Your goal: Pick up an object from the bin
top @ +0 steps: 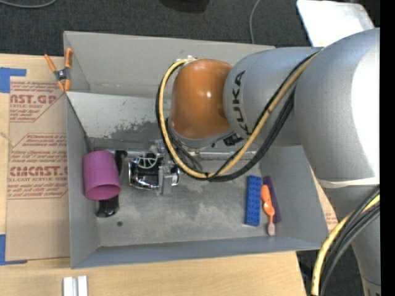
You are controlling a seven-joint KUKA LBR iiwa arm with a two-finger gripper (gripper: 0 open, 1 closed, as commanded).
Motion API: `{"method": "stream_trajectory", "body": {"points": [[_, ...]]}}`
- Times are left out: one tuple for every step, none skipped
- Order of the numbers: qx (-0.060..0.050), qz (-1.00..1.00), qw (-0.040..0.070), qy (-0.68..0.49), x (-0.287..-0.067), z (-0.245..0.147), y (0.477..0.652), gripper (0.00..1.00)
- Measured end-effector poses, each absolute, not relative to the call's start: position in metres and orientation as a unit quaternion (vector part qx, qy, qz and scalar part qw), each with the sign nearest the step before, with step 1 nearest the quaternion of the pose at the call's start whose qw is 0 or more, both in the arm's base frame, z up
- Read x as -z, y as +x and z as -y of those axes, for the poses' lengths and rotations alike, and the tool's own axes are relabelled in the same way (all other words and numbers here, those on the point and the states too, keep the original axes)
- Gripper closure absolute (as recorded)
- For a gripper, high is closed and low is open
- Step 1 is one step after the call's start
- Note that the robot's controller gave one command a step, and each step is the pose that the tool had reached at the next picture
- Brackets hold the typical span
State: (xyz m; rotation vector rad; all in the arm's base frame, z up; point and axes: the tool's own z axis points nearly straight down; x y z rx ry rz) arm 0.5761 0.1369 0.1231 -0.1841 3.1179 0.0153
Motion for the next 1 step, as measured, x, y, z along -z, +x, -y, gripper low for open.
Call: {"method": "stream_trajectory", "body": {"points": [[-0.004, -0.998, 0.007, -0.059, -0.1542, -0.1369, 0.5752, 1.00]]}}
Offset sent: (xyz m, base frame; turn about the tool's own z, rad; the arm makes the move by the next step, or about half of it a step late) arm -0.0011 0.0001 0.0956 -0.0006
